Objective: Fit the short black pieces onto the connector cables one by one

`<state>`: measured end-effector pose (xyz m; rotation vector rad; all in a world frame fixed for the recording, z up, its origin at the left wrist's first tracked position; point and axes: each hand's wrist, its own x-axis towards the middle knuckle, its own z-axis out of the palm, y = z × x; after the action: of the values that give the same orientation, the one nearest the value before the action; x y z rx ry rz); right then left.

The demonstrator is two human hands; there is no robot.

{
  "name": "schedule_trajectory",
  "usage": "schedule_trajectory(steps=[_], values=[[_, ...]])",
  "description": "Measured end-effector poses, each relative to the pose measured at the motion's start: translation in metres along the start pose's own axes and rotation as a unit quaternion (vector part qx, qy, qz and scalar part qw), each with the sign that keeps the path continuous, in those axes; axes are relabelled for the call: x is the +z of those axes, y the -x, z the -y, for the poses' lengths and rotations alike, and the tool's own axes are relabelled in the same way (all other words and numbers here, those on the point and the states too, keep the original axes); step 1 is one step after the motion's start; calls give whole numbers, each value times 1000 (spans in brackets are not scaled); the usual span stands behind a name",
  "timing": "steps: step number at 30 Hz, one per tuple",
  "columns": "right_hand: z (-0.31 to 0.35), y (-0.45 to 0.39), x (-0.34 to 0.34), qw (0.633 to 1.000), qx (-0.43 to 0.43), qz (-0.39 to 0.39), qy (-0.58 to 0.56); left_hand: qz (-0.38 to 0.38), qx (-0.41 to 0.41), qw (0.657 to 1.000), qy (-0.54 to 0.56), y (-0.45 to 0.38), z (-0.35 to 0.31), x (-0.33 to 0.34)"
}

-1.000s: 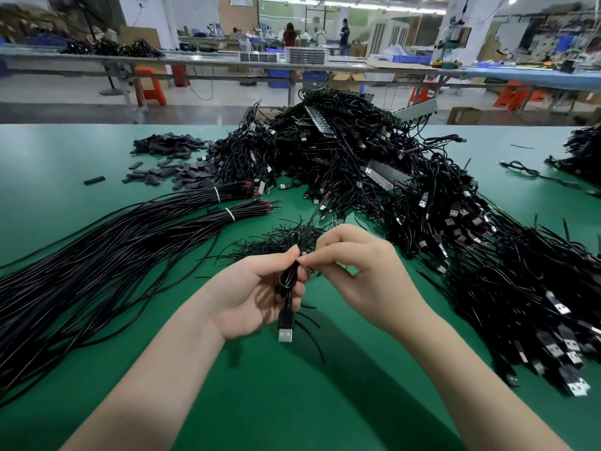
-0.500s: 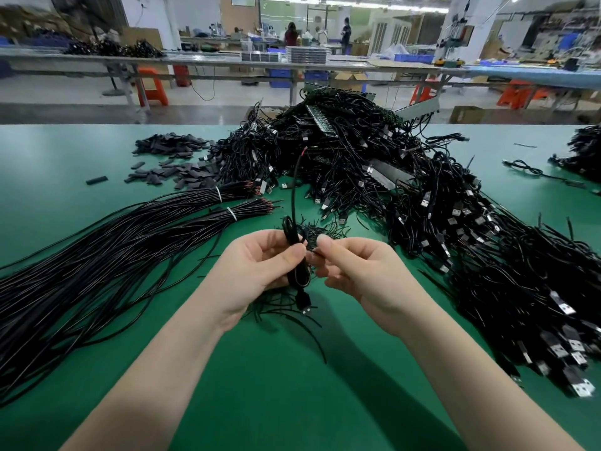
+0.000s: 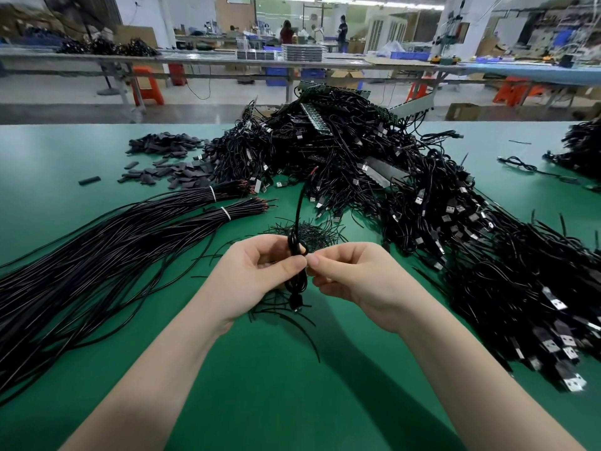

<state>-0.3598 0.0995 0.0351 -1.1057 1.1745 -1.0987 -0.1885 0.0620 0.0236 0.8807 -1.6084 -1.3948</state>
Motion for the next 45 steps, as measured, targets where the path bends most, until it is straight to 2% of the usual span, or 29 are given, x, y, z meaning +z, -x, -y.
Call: schedule_trajectory(steps=[3, 5, 7, 8, 10, 11, 12, 13, 14, 15, 16, 18, 19, 21, 26, 30, 33, 34, 35, 36, 37, 38, 39, 40, 41, 42, 43, 44, 45], values=[[-1, 0, 0, 1000, -22, 14, -4, -4, -2, 1000, 1, 0, -1, 0], [-3, -2, 4, 997, -82, 2, 18, -17, -24, 999, 41, 1, -2, 3], [-7, -4, 7, 966, -198, -53, 157, -33, -71, 993, 93, 0, -5, 5], [-9, -5, 7, 920, -278, -83, 264, -33, -103, 988, 110, 1, -7, 6], [-10, -6, 5, 776, -427, -105, 452, -15, -191, 969, 159, 0, -8, 5], [-11, -7, 4, 701, -480, -103, 518, 1, -235, 953, 193, 0, -10, 4], [-11, -8, 3, 641, -517, -98, 559, 13, -262, 938, 226, 1, -12, 4], [-12, -9, 2, 618, -531, -99, 571, 13, -266, 933, 241, 1, -12, 4], [-12, -9, 3, 639, -519, -101, 559, 3, -247, 941, 229, 0, -11, 4], [-11, -9, 4, 697, -486, -110, 515, -16, -212, 956, 203, -1, -9, 4], [-10, -7, 4, 775, -431, -132, 443, -41, -168, 969, 179, -2, -7, 5], [-6, -3, 4, 903, -268, -168, 289, -90, -90, 983, 133, -2, -3, 5], [-3, -3, 4, 948, -183, -150, 214, -99, -61, 988, 104, -2, -1, 5], [-5, -3, 3, 991, -68, -75, 90, -84, -15, 995, 52, -1, 0, 7], [-8, -5, 4, 998, -16, -30, -50, -59, 37, 998, -1, -1, 5, 9], [-7, -4, 1, 999, -6, -39, -24, -66, 50, 996, -13, -2, 7, 7], [-11, -7, 4, 987, -101, -99, 70, -85, 31, 996, -23, -3, 11, 10], [-14, -8, 6, 967, -163, -130, 147, -93, -2, 996, 4, -4, 11, 12], [-18, -9, 8, 927, -238, -160, 241, -94, -51, 993, 50, -4, 10, 12], [-21, -11, 9, 865, -323, -182, 339, -83, -110, 985, 108, -5, 10, 11], [-24, -12, 8, 783, -408, -185, 431, -62, -173, 969, 164, -5, 9, 10], [-28, -14, 6, 697, -479, -171, 506, -36, -235, 949, 206, -5, 8, 9], [-32, -16, 2, 630, -526, -154, 550, -17, -279, 931, 234, -4, 7, 10], [-34, -17, -1, 610, -541, -142, 561, -10, -293, 924, 244, -3, 9, 11], [-35, -18, -2, 638, -525, -139, 546, -16, -280, 932, 231, -4, 13, 11], [-34, -18, -3, 706, -480, -145, 500, -37, -244, 947, 204, -5, 18, 12], [-32, -15, -2, 796, -400, -151, 428, -69, -192, 963, 178, -6, 23, 13], [-29, -14, 0, 880, -297, -142, 343, -103, -139, 973, 154, -7, 27, 13], [-25, -13, 2, 941, -196, -122, 248, -133, -89, 980, 119, -8, 30, 13]])
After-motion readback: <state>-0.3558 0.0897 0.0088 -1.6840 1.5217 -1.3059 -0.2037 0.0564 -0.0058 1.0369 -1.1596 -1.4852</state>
